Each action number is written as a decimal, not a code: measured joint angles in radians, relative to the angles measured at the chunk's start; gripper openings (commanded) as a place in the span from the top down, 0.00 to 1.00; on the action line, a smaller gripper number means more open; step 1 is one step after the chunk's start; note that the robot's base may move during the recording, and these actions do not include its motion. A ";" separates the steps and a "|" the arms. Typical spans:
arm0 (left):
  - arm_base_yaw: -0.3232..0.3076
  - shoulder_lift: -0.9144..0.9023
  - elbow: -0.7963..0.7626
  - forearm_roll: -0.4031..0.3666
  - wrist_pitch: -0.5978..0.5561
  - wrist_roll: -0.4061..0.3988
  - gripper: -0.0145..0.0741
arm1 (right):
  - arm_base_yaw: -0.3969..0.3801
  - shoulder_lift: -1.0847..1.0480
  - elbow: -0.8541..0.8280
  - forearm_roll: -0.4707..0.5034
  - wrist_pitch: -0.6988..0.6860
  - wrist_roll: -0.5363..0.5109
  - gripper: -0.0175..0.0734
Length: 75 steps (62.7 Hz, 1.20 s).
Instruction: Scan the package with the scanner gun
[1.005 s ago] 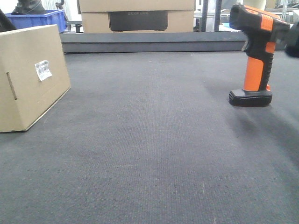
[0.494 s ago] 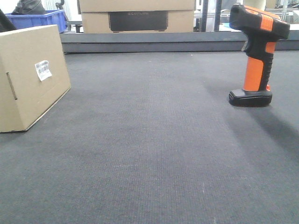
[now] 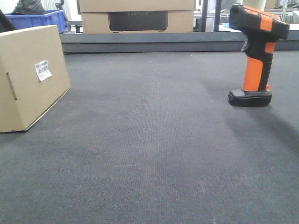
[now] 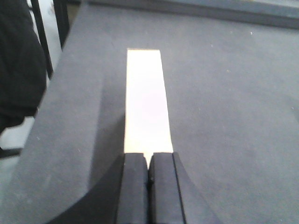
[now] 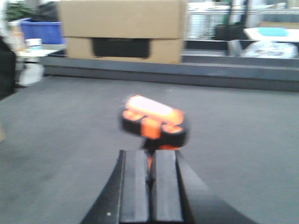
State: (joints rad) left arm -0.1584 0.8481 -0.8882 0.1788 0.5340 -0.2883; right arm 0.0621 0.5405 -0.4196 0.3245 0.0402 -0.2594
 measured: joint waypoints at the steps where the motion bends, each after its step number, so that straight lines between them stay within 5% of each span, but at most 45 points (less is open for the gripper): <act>1: 0.000 -0.004 0.001 0.000 -0.002 0.000 0.96 | -0.011 0.000 -0.005 0.000 0.006 -0.002 0.99; 17: 0.000 -0.081 0.088 0.000 -0.155 0.000 0.96 | -0.157 0.000 -0.023 0.033 0.091 -0.002 0.99; 44: 0.019 -0.433 0.486 -0.009 -0.325 -0.002 0.96 | -0.161 -0.147 0.097 0.044 0.082 -0.002 0.99; 62: 0.148 -0.605 0.533 -0.050 -0.312 -0.004 0.96 | -0.161 -0.347 0.115 0.044 0.162 -0.002 0.99; 75: 0.170 -0.635 0.533 -0.053 -0.310 -0.004 0.96 | -0.161 -0.366 0.115 0.044 0.188 -0.002 0.99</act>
State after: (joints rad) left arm 0.0112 0.2127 -0.3548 0.1260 0.2240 -0.2925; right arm -0.0991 0.1742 -0.3049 0.3682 0.2285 -0.2617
